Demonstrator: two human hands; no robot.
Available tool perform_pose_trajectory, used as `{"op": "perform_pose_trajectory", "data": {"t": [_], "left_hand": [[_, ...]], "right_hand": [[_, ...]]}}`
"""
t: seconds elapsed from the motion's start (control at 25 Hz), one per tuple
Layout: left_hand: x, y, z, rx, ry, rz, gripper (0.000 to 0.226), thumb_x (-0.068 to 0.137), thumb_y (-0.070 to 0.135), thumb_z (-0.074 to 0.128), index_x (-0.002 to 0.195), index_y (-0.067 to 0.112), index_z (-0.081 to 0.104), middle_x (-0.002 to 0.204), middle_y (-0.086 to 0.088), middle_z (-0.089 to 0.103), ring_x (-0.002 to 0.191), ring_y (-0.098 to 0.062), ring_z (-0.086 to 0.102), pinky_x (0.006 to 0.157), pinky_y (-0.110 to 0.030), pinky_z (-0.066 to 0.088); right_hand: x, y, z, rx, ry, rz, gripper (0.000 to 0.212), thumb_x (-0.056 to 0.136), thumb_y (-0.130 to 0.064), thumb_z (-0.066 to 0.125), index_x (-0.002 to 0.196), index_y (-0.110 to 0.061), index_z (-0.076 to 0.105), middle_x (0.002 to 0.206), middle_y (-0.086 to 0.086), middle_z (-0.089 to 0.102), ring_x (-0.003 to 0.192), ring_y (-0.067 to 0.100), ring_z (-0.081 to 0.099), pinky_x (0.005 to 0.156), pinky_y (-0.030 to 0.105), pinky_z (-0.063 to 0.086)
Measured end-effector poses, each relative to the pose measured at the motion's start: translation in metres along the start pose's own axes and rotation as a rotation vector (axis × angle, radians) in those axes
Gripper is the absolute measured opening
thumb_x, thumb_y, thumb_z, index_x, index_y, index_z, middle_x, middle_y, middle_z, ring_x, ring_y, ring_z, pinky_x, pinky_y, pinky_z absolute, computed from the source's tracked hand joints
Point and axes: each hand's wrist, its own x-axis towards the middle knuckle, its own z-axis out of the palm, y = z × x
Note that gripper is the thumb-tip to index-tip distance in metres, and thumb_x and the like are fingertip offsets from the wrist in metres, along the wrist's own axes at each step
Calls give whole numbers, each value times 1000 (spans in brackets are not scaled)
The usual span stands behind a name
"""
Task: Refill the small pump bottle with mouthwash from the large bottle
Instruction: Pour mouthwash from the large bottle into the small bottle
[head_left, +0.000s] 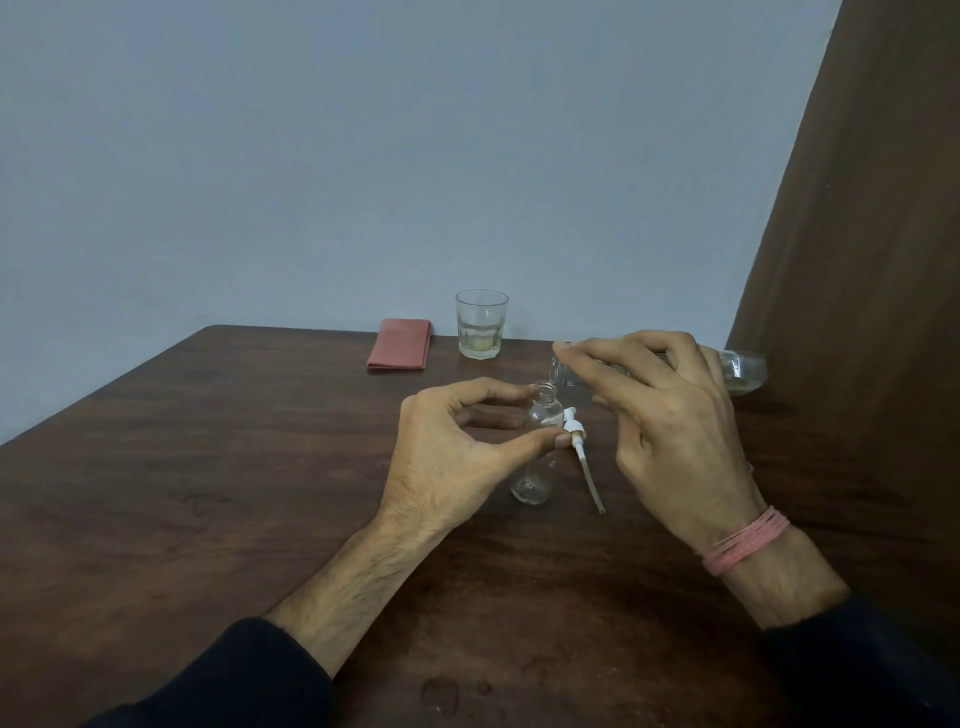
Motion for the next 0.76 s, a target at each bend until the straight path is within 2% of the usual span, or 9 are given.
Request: {"op": "perform_pose_trajectory", "data": {"t": [0.28, 0.52, 0.76], "left_hand": [[0, 1, 0, 2, 5, -6, 48, 69, 40, 109, 111, 27, 91, 104, 13, 90, 95, -4, 87, 91, -41, 73], [-2, 2, 0, 5, 15, -13, 48, 67, 41, 110, 110, 28, 91, 102, 15, 90, 92, -2, 87, 89, -39, 74], [-1, 2, 0, 7, 12, -19, 49, 67, 44, 109, 110, 29, 91, 102, 16, 90, 93, -1, 86, 89, -40, 74]], "right_hand": [[1, -1, -2, -12, 0, -20, 72, 81, 2, 70, 148, -23, 67, 137, -8, 72, 119, 33, 61, 99, 48, 43], [0, -1, 0, -14, 4, -2, 78, 79, 9, 79, 148, -24, 67, 136, -10, 72, 119, 32, 61, 101, 48, 43], [0, -1, 0, -16, 3, 1, 79, 79, 10, 80, 149, -24, 66, 137, -8, 72, 119, 31, 60, 101, 49, 44]]}}
